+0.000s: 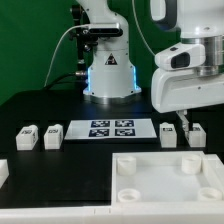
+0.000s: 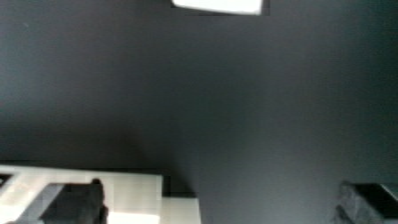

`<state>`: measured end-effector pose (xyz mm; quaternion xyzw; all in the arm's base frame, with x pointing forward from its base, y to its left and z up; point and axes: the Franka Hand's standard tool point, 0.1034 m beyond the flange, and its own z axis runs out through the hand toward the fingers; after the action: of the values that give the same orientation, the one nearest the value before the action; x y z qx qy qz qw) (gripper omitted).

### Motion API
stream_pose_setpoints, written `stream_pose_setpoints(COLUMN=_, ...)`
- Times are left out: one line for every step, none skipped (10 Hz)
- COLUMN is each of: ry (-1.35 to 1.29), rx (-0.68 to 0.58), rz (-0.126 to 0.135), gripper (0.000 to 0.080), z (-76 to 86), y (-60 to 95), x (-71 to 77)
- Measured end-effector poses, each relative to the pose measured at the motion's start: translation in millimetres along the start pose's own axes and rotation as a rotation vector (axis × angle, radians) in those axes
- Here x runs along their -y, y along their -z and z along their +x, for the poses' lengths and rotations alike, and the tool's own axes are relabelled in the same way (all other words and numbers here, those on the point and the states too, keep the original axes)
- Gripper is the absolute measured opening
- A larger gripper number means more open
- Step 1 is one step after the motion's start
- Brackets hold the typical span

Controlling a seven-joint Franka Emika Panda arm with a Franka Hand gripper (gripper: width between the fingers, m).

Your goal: Assemble one leg

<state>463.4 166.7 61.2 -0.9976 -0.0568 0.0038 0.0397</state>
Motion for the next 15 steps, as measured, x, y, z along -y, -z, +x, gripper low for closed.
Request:
stream_pose_setpoints(ry=-0.010, rx=0.025, rz=0.000, gripper=0.0649, z=-1.3, y=-1.2, x=-0.4)
stream_pose_setpoints(ry=-0.044, rx=0.134, rz=0.001, gripper=0.0649, z=-8.0, y=-5.7, x=-1.5)
stream_pose_setpoints(ry=-0.049, rx=0.268, rz=-0.009, gripper=0.0649, z=-13.4, y=-11.1, x=1.4)
stream_pose_setpoints(ry=-0.070, rx=0.374, rz=-0.003, gripper=0.0649, z=-16.1, y=-17.2, x=3.6)
stream_pose_setpoints(ry=-0.096, rx=0.489, rz=-0.010, gripper=0.0649, z=-23.3, y=-19.9, x=4.6)
stream_pose_setpoints(ry=-0.124, rx=0.642, rz=-0.008, gripper=0.0649, z=-24.8, y=-19.3, x=7.2)
stream_pose_setpoints(ry=-0.117, rx=0.725, rz=-0.004, gripper=0.0649, z=-19.6, y=-22.1, x=6.0)
stream_pose_setpoints(ry=-0.116, rx=0.813, rz=-0.006, gripper=0.0649, z=-22.7, y=-23.0, x=4.6)
stream_pose_setpoints(ry=-0.115, rx=0.853, rz=-0.005, gripper=0.0649, z=-22.3, y=-25.9, x=4.4)
stream_pose_setpoints(ry=-0.115, rx=0.835, rz=-0.004, gripper=0.0649, z=-19.6, y=-27.6, x=5.3)
stream_pose_setpoints(ry=-0.117, rx=0.837, rz=-0.008, gripper=0.0649, z=-24.9, y=-29.5, x=8.3)
stream_pose_setpoints(ry=-0.114, rx=0.849, rz=-0.012, gripper=0.0649, z=-33.6, y=-34.1, x=9.5)
stream_pose_setpoints(ry=-0.112, rx=0.856, rz=-0.016, gripper=0.0649, z=-40.5, y=-38.7, x=10.4)
stream_pose_setpoints(ry=-0.109, rx=0.861, rz=-0.019, gripper=0.0649, z=-46.3, y=-41.3, x=11.6)
stream_pose_setpoints(ry=-0.108, rx=0.856, rz=-0.021, gripper=0.0649, z=-52.7, y=-44.3, x=11.8)
